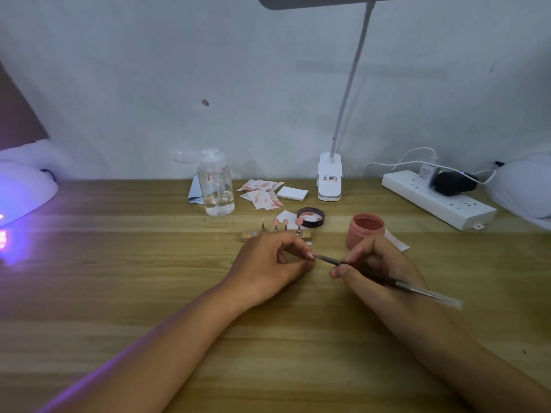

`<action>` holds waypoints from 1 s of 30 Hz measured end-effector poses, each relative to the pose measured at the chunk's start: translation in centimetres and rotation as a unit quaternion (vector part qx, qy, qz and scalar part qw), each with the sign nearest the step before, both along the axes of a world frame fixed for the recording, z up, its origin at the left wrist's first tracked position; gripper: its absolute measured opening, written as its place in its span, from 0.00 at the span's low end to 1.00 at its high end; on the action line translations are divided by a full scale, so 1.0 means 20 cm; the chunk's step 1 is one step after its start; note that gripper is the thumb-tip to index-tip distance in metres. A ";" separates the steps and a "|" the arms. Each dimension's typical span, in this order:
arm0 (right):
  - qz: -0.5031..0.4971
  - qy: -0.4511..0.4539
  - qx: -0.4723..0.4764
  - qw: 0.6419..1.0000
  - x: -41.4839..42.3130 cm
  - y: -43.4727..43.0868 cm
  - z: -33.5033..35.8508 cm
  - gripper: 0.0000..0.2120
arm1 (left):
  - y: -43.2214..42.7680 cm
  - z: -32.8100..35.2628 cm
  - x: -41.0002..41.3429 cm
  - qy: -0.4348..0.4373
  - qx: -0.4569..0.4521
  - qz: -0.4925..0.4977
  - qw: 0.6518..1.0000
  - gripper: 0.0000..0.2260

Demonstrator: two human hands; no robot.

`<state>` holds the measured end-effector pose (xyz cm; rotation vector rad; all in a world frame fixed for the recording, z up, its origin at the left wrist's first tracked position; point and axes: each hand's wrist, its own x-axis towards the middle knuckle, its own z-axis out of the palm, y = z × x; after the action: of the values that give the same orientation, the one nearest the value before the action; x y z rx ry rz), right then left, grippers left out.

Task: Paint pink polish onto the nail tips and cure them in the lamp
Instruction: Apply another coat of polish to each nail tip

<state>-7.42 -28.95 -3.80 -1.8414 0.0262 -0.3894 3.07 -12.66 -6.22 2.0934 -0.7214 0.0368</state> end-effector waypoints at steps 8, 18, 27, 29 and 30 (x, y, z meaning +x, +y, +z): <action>-0.009 -0.039 0.027 0.999 -0.02 0.00 0.02 0.07 | 0.00 0.01 -0.01 0.015 -0.022 -0.008 1.000 0.08; 0.049 -0.052 0.065 0.995 -0.01 -0.01 0.01 0.04 | 0.01 0.02 -0.01 0.040 -0.075 -0.045 0.995 0.08; 0.030 -0.005 0.070 0.997 0.00 0.00 0.00 0.03 | 0.02 0.01 -0.01 0.023 -0.062 -0.028 0.997 0.08; 0.027 0.000 0.071 0.997 -0.01 0.01 0.01 0.03 | 0.02 0.01 -0.01 0.018 -0.060 -0.027 0.998 0.09; 0.024 0.001 0.073 0.997 -0.01 0.01 0.01 0.03 | 0.02 0.01 -0.01 0.016 -0.058 -0.026 0.998 0.09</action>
<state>-7.57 -28.77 -3.59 -1.6953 0.0112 -0.3417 2.82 -12.28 -6.06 1.9592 -0.7366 0.0164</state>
